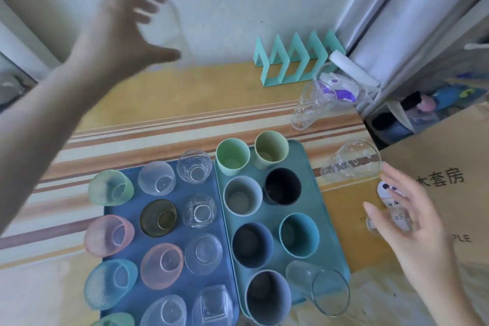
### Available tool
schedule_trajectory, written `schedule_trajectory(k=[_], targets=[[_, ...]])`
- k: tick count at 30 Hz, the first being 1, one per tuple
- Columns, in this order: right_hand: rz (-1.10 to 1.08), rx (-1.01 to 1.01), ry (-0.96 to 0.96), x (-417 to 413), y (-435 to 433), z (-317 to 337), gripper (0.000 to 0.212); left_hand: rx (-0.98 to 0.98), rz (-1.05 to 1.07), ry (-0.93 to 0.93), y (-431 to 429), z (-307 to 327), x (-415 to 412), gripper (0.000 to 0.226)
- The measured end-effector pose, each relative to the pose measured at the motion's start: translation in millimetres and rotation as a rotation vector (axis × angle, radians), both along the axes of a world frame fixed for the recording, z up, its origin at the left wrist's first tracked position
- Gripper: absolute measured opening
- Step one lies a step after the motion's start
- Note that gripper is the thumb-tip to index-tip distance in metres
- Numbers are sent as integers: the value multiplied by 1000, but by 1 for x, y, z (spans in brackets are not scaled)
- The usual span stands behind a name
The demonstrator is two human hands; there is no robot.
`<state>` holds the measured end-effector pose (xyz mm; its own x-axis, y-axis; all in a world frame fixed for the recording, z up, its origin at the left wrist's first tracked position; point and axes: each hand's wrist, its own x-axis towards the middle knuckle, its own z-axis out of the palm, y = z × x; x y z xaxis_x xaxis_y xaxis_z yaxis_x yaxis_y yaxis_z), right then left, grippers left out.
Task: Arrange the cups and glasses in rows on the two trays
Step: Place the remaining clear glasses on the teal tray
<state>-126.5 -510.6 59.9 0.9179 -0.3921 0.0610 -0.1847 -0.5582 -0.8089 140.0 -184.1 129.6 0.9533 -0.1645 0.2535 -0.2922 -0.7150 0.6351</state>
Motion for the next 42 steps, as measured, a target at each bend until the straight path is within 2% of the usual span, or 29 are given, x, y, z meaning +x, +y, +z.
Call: schedule_trajectory(k=[6,10,13,14,16,18,22,26,31,39,42], targets=[[166,-30,-25,39,26,18,90,-4,-458,99,-137,0,-75,75],[40,-160,-70,38,15,26,87,48,-649,128,-197,-11,-123,79],[-32,-141,-50,21,-3,21,84,138,-713,96,-223,-25,-149,81],[-44,-112,-22,13,-9,16,81,134,-742,155,-229,-30,-154,87],[-57,-74,20,-6,-21,-1,73,92,-831,411,-237,-40,-160,103],[-64,-10,75,-30,-27,-20,69,50,-895,575,-239,-53,-155,101],[-46,205,151,-78,-31,-59,73,139,-844,406,-236,-83,-126,64],[-51,247,213,-106,-34,-89,72,165,-749,347,-230,-104,-107,50],[-43,228,234,-115,-34,-110,73,198,-710,349,-225,-122,-98,49],[22,49,308,-120,-34,-125,73,237,-688,348,-237,-137,-85,57],[12,54,278,-123,-38,-130,86,281,-714,352,-250,-142,-82,66]])
